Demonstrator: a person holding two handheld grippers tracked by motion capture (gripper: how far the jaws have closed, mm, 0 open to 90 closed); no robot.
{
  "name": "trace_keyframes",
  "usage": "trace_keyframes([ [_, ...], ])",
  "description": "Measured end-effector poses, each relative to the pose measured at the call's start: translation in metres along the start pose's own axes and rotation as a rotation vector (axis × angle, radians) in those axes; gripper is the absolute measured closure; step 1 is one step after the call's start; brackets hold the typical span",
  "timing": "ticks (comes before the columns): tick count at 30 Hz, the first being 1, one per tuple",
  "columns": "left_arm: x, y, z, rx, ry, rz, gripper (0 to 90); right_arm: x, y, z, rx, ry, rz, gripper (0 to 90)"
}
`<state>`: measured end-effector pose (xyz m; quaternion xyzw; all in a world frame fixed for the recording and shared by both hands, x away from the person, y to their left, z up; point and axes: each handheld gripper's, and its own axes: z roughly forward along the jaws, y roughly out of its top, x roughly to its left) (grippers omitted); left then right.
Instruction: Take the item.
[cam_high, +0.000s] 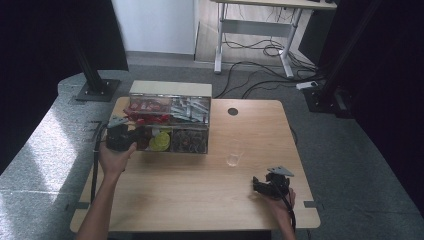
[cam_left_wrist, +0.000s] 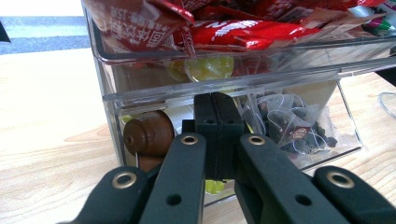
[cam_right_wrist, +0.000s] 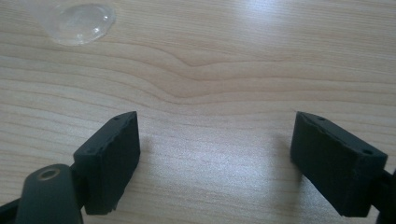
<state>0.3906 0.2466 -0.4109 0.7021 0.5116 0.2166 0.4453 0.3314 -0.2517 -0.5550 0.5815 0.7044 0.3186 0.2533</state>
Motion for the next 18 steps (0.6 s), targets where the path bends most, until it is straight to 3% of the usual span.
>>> trace_keyframes([
  [10,0.000,0.000,0.000,0.000,-0.007,0.004,90.0,-0.007,-0.002,-0.004,-0.024,0.013,0.017,26.5],
  [18,0.000,0.001,0.002,0.011,-0.003,0.021,90.0,0.002,0.011,-0.026,-0.113,0.075,0.036,29.6],
])
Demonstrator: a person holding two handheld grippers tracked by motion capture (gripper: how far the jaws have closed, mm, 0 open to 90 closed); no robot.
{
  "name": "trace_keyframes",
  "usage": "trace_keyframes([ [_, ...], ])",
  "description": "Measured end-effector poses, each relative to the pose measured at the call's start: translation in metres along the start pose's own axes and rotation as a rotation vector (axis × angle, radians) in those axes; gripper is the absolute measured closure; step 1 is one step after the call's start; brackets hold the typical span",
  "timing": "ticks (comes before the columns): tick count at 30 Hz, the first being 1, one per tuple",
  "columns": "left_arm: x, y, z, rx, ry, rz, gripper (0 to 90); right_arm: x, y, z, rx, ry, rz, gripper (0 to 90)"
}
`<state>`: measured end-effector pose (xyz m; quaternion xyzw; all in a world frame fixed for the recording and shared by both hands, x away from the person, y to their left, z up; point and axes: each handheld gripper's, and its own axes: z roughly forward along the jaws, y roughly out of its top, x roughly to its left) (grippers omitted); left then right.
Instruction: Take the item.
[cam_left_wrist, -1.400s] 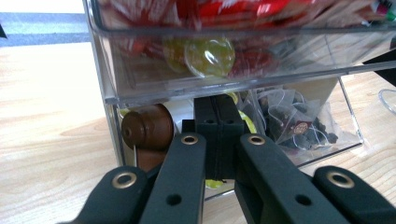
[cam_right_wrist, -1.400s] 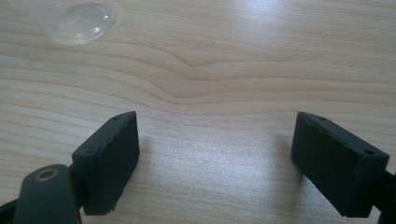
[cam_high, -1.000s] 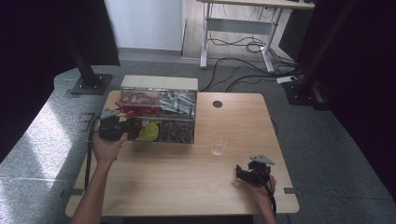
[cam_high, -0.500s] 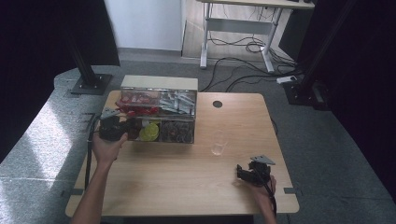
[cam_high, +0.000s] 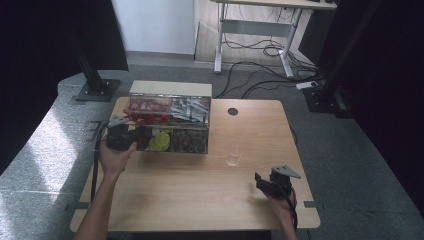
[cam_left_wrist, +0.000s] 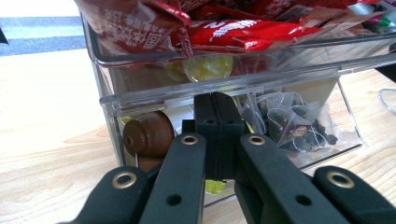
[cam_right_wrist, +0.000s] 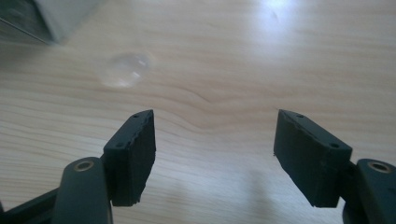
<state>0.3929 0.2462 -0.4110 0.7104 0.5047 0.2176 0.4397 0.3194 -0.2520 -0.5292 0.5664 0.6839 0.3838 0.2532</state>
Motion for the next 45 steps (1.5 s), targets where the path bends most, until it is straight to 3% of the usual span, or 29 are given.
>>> trace_keyframes([
  [2,0.000,0.000,0.001,0.004,0.001,0.002,90.0,0.003,0.008,-0.007,-0.033,0.044,0.027,30.8],
  [8,-0.001,0.001,0.002,0.015,0.005,0.013,90.0,0.011,0.024,-0.019,-0.079,0.095,0.033,31.4],
  [16,-0.001,0.001,0.002,0.012,0.004,0.010,90.0,0.033,0.048,-0.020,-0.116,0.163,0.009,34.0],
  [33,-0.003,0.002,0.003,0.020,-0.002,0.014,90.0,0.073,0.079,-0.019,-0.167,0.238,-0.071,37.3],
  [45,-0.004,0.003,0.004,0.025,-0.006,0.014,90.0,0.099,0.095,-0.010,-0.163,0.295,-0.110,41.6],
])
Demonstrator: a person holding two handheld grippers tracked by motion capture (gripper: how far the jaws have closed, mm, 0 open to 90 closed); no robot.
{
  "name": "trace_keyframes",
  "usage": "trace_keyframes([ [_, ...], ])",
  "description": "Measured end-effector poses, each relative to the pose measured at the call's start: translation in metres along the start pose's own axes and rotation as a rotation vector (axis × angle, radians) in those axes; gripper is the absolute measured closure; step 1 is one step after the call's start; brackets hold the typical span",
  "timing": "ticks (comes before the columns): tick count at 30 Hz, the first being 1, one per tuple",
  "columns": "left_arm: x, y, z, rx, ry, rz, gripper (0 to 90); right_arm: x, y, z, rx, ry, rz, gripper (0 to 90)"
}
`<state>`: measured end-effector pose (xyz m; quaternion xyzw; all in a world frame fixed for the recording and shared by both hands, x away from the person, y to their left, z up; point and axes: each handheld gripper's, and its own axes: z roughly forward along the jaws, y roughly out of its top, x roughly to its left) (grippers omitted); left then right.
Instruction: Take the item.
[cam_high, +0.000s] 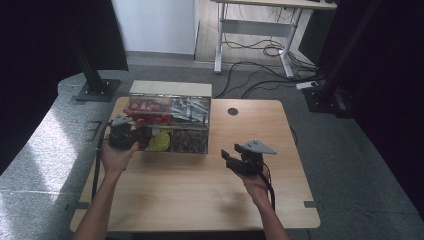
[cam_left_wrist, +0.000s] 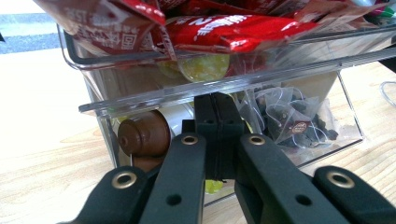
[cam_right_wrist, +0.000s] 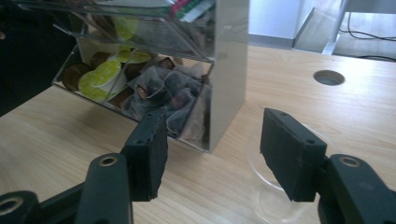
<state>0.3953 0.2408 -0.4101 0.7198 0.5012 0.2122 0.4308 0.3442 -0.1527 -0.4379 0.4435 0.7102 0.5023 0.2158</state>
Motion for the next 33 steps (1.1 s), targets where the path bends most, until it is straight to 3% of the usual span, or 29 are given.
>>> trace_keyframes([
  [21,-0.005,0.002,0.001,0.007,-0.006,0.014,90.0,0.026,0.006,0.044,0.039,0.099,-0.029,55.1],
  [33,-0.005,0.002,0.003,0.007,-0.013,0.011,90.0,0.037,0.008,0.061,0.043,0.108,-0.050,59.7],
])
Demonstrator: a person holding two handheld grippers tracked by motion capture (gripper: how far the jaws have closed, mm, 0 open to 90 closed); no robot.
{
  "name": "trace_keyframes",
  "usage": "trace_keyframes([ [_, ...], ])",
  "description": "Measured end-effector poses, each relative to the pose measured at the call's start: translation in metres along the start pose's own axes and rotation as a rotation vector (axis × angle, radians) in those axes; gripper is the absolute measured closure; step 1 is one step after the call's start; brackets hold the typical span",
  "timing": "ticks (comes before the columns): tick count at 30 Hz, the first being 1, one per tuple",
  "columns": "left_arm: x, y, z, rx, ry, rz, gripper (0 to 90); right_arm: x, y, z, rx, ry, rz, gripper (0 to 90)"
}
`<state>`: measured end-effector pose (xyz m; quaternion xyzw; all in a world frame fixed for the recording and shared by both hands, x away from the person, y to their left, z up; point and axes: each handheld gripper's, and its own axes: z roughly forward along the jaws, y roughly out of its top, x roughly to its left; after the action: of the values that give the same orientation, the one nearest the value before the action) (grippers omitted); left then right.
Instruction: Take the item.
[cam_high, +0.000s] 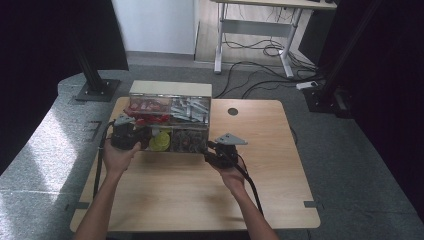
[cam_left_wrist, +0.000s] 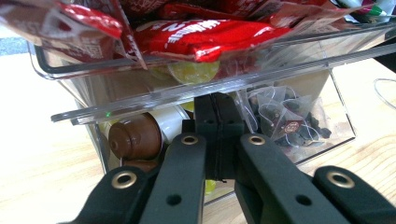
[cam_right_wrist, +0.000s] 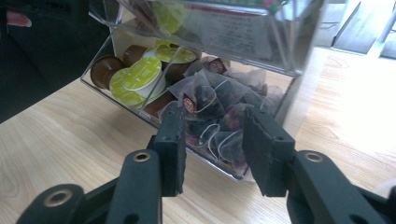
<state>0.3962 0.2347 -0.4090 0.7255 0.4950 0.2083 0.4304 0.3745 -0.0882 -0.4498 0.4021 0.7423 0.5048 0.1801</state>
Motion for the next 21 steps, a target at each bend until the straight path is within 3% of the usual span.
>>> trace_keyframes([
  [21,0.000,0.000,0.001,0.005,-0.002,0.001,90.0,0.010,-0.002,0.035,0.027,0.010,-0.034,62.0],
])
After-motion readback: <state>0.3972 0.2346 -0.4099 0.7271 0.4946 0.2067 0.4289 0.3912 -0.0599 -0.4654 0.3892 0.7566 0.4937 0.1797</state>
